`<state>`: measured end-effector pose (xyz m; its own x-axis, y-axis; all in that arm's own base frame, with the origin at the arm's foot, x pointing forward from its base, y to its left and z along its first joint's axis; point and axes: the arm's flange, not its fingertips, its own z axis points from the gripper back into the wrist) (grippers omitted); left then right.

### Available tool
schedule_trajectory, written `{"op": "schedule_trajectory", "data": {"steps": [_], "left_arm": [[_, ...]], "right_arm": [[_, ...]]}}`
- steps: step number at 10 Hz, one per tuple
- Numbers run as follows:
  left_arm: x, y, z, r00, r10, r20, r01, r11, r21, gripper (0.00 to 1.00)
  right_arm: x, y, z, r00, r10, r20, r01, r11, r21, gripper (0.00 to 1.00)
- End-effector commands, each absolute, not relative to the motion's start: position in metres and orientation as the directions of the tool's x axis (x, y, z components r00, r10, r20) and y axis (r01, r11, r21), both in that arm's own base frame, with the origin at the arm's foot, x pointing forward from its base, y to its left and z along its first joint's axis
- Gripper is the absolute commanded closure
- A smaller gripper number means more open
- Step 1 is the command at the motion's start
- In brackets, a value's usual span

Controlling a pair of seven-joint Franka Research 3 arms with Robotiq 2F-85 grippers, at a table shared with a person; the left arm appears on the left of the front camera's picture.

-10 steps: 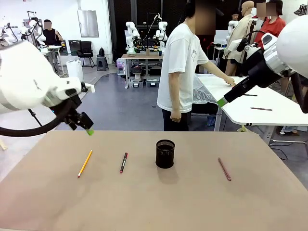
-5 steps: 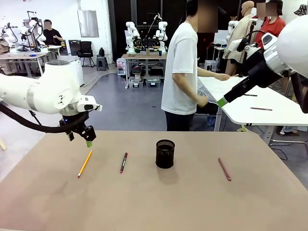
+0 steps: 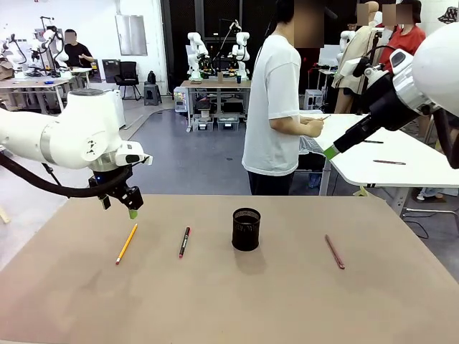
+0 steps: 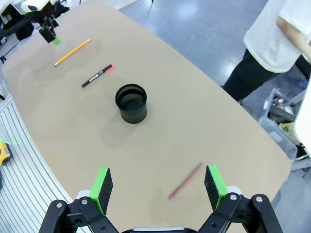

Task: Place the pens into the pen holder.
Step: Pick up a writing instrument from the table and place it into the Pen holder.

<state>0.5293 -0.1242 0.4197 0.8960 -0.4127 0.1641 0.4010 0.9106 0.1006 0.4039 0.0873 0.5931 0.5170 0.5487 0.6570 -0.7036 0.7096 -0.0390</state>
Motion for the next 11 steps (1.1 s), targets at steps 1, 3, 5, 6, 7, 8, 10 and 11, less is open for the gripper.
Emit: {"op": "schedule_trajectory", "data": {"steps": [1, 3, 5, 6, 7, 8, 10, 11], "left_arm": [[0.540, -0.122, 0.410, 0.911, -0.403, 0.084, 0.397, 0.915, 0.076, 0.00], [0.567, -0.119, 0.376, 0.943, -0.332, -0.002, 0.331, 0.938, 0.101, 0.00], [0.576, -0.117, 0.352, 0.944, -0.331, -0.015, 0.330, 0.936, 0.119, 0.00], [0.581, -0.118, 0.342, 0.948, -0.317, -0.005, 0.315, 0.941, 0.121, 0.00], [0.585, -0.120, 0.332, 0.951, -0.310, 0.006, 0.308, 0.946, 0.104, 0.00], [0.588, -0.120, 0.323, 0.955, -0.297, 0.024, 0.294, 0.951, 0.094, 0.00], [0.592, -0.122, 0.315, 0.965, -0.254, 0.070, 0.248, 0.965, 0.080, 0.00], [0.595, -0.123, 0.313, 0.970, -0.229, 0.084, 0.222, 0.972, 0.079, 0.00]], "right_arm": [[0.404, 0.086, 0.593, 0.515, 0.546, 0.661, -0.706, 0.707, -0.033, 0.00], [0.404, 0.086, 0.593, 0.515, 0.546, 0.661, -0.706, 0.707, -0.033, 0.00], [0.404, 0.086, 0.593, 0.515, 0.546, 0.661, -0.706, 0.707, -0.033, 0.00], [0.404, 0.086, 0.593, 0.515, 0.546, 0.661, -0.706, 0.707, -0.033, 0.00], [0.404, 0.086, 0.593, 0.515, 0.546, 0.661, -0.706, 0.707, -0.033, 0.00], [0.404, 0.086, 0.593, 0.515, 0.546, 0.661, -0.706, 0.707, -0.033, 0.00], [0.404, 0.086, 0.593, 0.515, 0.546, 0.661, -0.706, 0.707, -0.033, 0.00], [0.404, 0.086, 0.593, 0.515, 0.546, 0.661, -0.706, 0.707, -0.033, 0.00]]}}
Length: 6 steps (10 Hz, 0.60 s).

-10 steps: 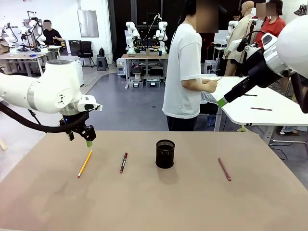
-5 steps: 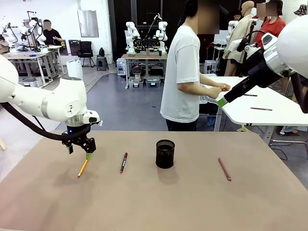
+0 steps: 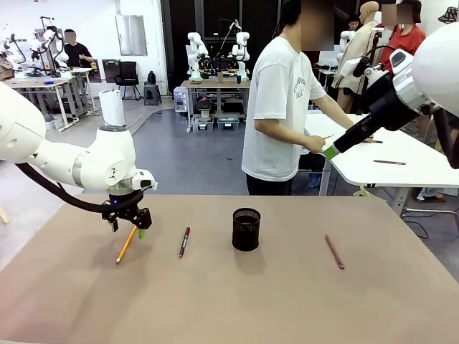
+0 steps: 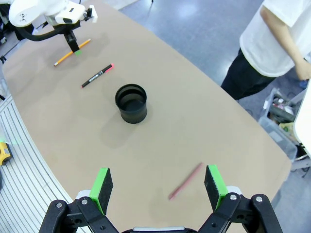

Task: Place the pens into the pen holder.
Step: Pick up a writing instrument from the table and place it into the Pen holder.

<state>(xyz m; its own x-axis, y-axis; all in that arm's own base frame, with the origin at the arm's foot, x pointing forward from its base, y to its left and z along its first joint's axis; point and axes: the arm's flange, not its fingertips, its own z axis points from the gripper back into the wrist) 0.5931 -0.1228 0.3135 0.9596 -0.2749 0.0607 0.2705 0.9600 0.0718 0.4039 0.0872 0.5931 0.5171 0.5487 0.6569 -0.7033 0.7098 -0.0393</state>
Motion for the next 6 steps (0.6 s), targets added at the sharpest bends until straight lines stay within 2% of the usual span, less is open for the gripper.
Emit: {"op": "schedule_trajectory", "data": {"steps": [1, 6], "left_arm": [[0.5955, -0.1231, 0.3118, 0.977, -0.192, 0.097, 0.185, 0.979, 0.081, 0.00], [0.6030, -0.1242, 0.3029, 0.991, -0.074, 0.107, 0.067, 0.996, 0.060, 0.00]], "right_arm": [[0.4041, 0.0858, 0.5934, 0.515, 0.546, 0.661, -0.706, 0.707, -0.033, 0.00], [0.4041, 0.0858, 0.5934, 0.515, 0.546, 0.661, -0.706, 0.707, -0.033, 0.00]]}}
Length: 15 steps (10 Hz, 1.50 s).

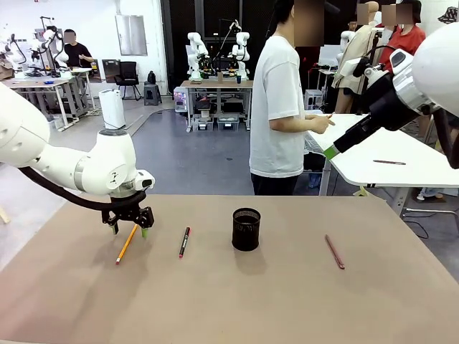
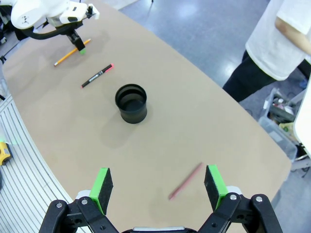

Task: Place the pens into the pen holder.
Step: Pick up a writing instrument from the table and place it into the Pen holder.

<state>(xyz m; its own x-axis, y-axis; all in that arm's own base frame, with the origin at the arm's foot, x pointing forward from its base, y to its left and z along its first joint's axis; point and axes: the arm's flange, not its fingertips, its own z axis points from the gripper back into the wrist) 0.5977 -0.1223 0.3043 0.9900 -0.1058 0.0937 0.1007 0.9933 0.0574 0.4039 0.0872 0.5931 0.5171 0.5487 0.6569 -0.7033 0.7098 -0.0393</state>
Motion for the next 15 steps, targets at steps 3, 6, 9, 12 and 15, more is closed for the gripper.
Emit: {"op": "schedule_trajectory", "data": {"steps": [3, 6, 9, 12, 15], "left_arm": [[0.606, -0.120, 0.302, 0.988, -0.081, 0.128, 0.072, 0.994, 0.079, 0.40], [0.606, -0.122, 0.303, 0.990, -0.076, 0.120, 0.067, 0.995, 0.077, 1.00], [0.605, -0.122, 0.304, 0.993, -0.072, 0.089, 0.065, 0.994, 0.085, 1.00], [0.600, -0.123, 0.310, 0.994, -0.091, 0.062, 0.086, 0.994, 0.072, 1.00], [0.596, -0.131, 0.336, 0.991, -0.118, 0.068, 0.132, 0.960, -0.247, 1.00]], "right_arm": [[0.404, 0.086, 0.593, 0.515, 0.546, 0.661, -0.706, 0.707, -0.033, 0.00], [0.404, 0.086, 0.593, 0.515, 0.546, 0.661, -0.706, 0.707, -0.033, 0.00], [0.404, 0.086, 0.593, 0.515, 0.546, 0.661, -0.706, 0.707, -0.033, 0.00], [0.404, 0.086, 0.593, 0.515, 0.546, 0.661, -0.706, 0.707, -0.033, 0.00], [0.404, 0.086, 0.593, 0.515, 0.546, 0.661, -0.706, 0.707, -0.033, 0.00]]}}
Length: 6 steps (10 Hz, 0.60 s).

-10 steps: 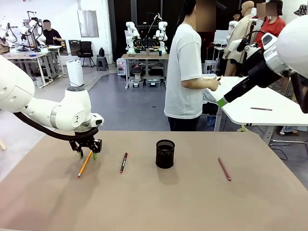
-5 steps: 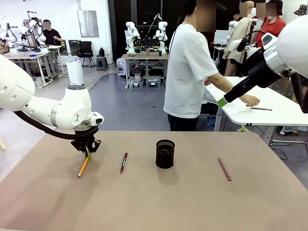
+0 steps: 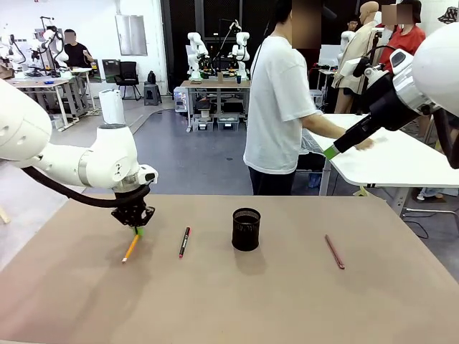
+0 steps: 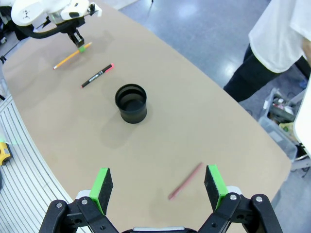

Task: Place the pens into the pen holder.
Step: Pick up a writing instrument from the table and place it into the Pen holder.

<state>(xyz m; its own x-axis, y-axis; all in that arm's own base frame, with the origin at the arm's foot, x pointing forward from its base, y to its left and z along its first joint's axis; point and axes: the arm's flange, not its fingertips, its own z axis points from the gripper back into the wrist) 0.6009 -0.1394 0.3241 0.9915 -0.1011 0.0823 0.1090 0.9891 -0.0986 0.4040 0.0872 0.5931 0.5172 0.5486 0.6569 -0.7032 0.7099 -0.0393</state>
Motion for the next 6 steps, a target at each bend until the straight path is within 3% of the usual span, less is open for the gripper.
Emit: {"op": "schedule_trajectory", "data": {"steps": [1, 2, 4, 6], "left_arm": [[0.595, -0.130, 0.342, 0.983, -0.165, 0.078, 0.182, 0.930, -0.318, 1.00], [0.594, -0.130, 0.349, 0.972, -0.200, 0.124, 0.234, 0.871, -0.432, 1.00], [0.584, -0.138, 0.366, 0.899, -0.265, 0.349, 0.421, 0.740, -0.524, 1.00], [0.562, -0.159, 0.382, 0.685, -0.260, 0.680, 0.638, 0.664, -0.390, 1.00]], "right_arm": [[0.404, 0.086, 0.593, 0.515, 0.546, 0.661, -0.706, 0.707, -0.033, 0.00], [0.404, 0.086, 0.593, 0.515, 0.546, 0.661, -0.706, 0.707, -0.033, 0.00], [0.404, 0.086, 0.593, 0.515, 0.546, 0.661, -0.706, 0.707, -0.033, 0.00], [0.404, 0.086, 0.593, 0.515, 0.546, 0.661, -0.706, 0.707, -0.033, 0.00]]}}
